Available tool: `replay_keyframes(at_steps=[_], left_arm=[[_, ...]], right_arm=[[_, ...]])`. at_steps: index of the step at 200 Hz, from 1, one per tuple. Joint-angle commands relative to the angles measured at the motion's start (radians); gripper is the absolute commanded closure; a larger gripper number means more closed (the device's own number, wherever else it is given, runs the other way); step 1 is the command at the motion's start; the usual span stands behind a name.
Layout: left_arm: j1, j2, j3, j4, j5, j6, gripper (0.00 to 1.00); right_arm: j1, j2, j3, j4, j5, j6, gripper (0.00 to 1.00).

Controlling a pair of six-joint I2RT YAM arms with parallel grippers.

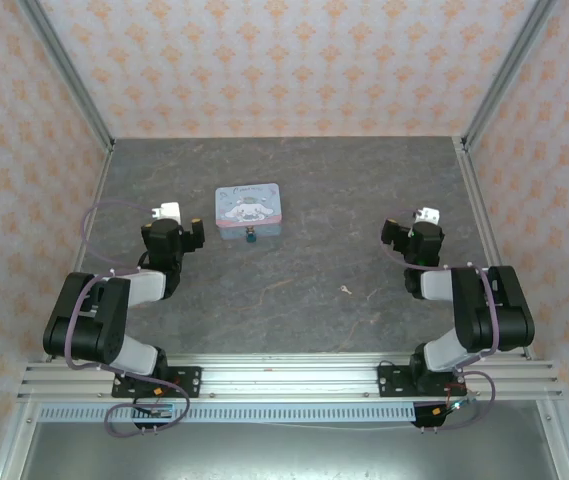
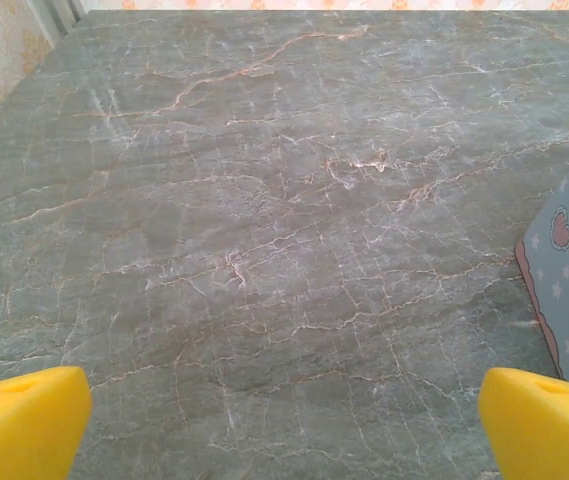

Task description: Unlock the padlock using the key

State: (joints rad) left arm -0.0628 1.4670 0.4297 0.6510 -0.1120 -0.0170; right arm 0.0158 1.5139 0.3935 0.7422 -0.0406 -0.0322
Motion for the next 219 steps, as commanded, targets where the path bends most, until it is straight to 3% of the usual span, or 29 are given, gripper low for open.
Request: replay_keyframes(at_steps=[1, 167, 186, 219], left_arm=[[0.008, 0.01, 0.021, 0.036, -0.025, 0.02, 0.0], [0.013, 0.016, 0.01, 0.061, -0.006, 0.022, 0.0], [0.013, -0.038, -0.002, 0.042, -0.062, -0.001, 0.0], [0.013, -0.227, 0.007, -0.113, -0.086, -0.021, 0.0]], right_arm=[[-0.007, 0.008, 0.025, 0.033, 0.019, -0.018, 0.01], [-0.009, 0.002, 0.025, 0.033, 0.027, -0.012, 0.01], [-0.008, -0.047, 0.044, -0.04, 0.066, 0.007, 0.01], [-0.007, -0.18, 0.14, -0.365, 0.055, 0.052, 0.01]])
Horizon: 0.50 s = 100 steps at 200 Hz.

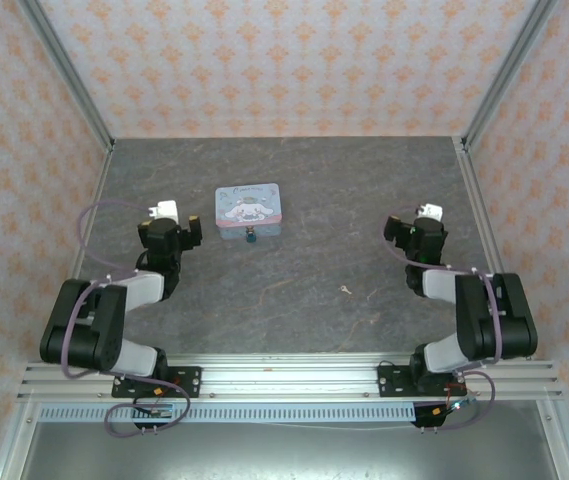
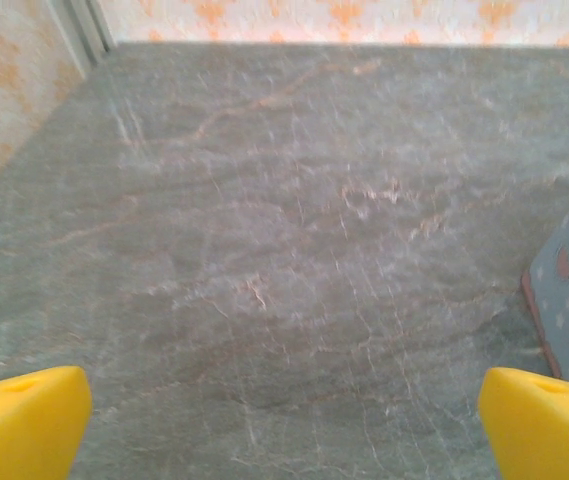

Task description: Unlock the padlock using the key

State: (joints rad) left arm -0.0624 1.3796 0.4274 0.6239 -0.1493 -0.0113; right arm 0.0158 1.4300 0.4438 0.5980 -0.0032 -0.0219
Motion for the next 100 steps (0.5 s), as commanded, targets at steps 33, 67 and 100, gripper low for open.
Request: replay_keyframes(at_steps=[33, 67, 100], left_arm=[[0.012, -0.344, 0.095, -0.403, 0.049, -0.224, 0.0], [0.003, -0.441, 0.144, -0.615, 0.284, -0.445, 0.0], [-0.063, -0.517, 0.093, -0.639, 0.459, -0.599, 0.02]], right_arm=[[0.015, -0.202, 0.215, -0.609, -0.073, 0.156, 0.11], [0.161, -0.288, 0.337, -0.987, -0.094, 0.241, 0.19], [0.376, -0.289, 0.41, -1.249, -0.018, 0.303, 0.21]])
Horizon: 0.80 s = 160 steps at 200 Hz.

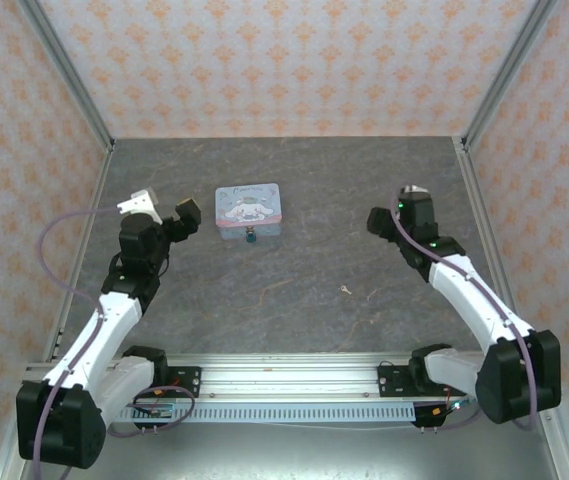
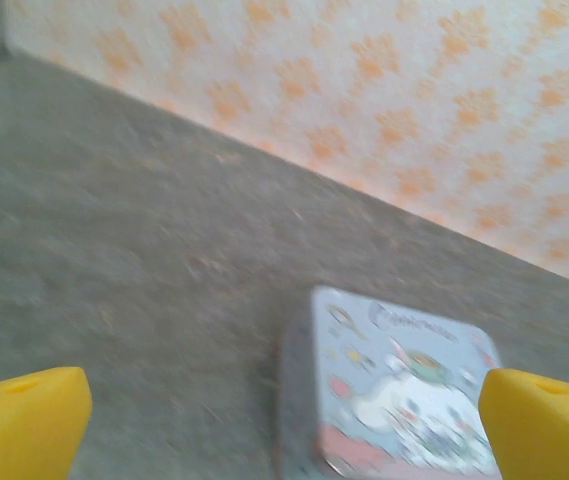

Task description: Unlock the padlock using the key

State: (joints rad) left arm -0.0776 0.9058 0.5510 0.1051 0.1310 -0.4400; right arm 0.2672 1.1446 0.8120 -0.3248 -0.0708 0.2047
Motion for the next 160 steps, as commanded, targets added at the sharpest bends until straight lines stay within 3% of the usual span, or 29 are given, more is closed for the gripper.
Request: replay_keyframes(at_steps=[1, 45, 93, 160], left_arm=[[-0.052, -0.045, -0.033, -0.121, 0.181, -0.174, 0.02], [-0.2, -0.116, -0.156, -0.041, 0.167, -0.327, 0.03], [-0.208, -0.12, -0.161, -0.066, 0.15, -0.31, 0.03], [-0.208, -0.123, -0.146, -0.093, 0.148, -0.299, 0.03]], right_arm=[[0.131, -0.003, 0.042, -0.331, 0.052, 0.079, 0.21], [0.316, 0.197, 0.106, -0.468, 0.112, 0.126, 0.29], [0.429, 0.431, 0.231, -0.503, 0.154, 0.123, 0.38], [0.469, 0.556, 0.269, -0.504, 0.119, 0.137, 0.52]])
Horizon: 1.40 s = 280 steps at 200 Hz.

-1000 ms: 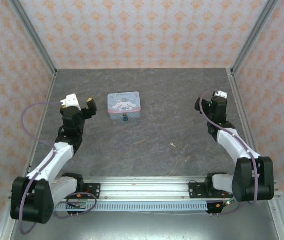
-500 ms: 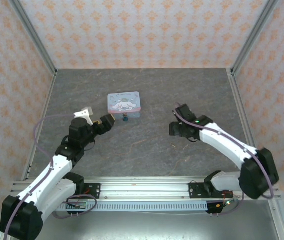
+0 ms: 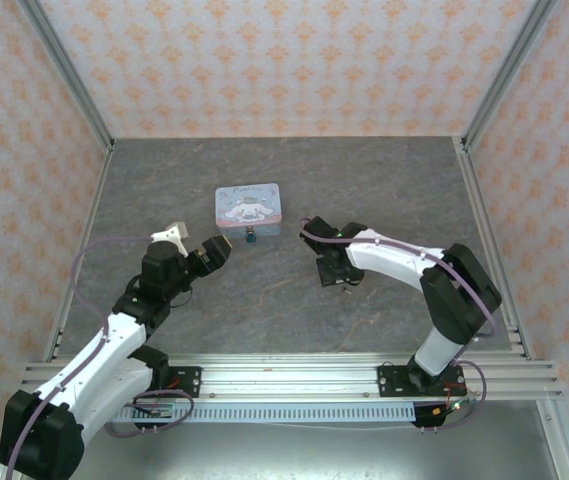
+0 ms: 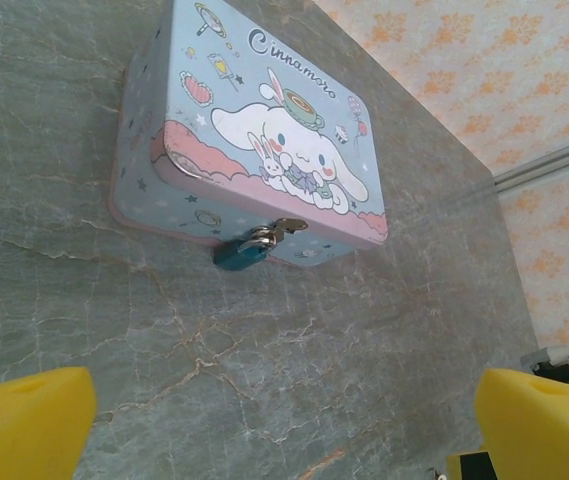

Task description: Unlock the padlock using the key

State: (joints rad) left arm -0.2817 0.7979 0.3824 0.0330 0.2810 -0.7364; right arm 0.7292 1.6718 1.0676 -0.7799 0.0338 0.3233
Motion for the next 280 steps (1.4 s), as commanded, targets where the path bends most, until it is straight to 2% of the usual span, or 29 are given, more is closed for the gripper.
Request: replay_keyframes(at_steps=[1, 100, 158, 208, 280], left_arm=[[-0.004, -0.016, 0.023, -0.021, -0.003, -0.003, 0.03], [-0.004, -0.012, 0.039, -0.05, -0.012, 0.007, 0.02], [-0.004, -0.011, 0.055, -0.067, -0.016, 0.018, 0.02], [-0.004, -0.005, 0.069, -0.078, -0.022, 0.027, 0.01], [-0.004, 0.007, 0.085, -0.088, -0.024, 0.031, 0.01]], right_arm=[[0.007, 0.03, 0.013, -0.049, 0.014, 0.018, 0.52], [0.012, 0.088, -0.006, -0.039, -0.034, 0.02, 0.61], [0.012, 0.107, -0.03, -0.056, -0.02, 0.029, 0.67], [0.012, 0.108, -0.062, -0.045, 0.013, 0.046, 0.76], [0.012, 0.081, -0.07, -0.043, 0.093, 0.049, 1.0]])
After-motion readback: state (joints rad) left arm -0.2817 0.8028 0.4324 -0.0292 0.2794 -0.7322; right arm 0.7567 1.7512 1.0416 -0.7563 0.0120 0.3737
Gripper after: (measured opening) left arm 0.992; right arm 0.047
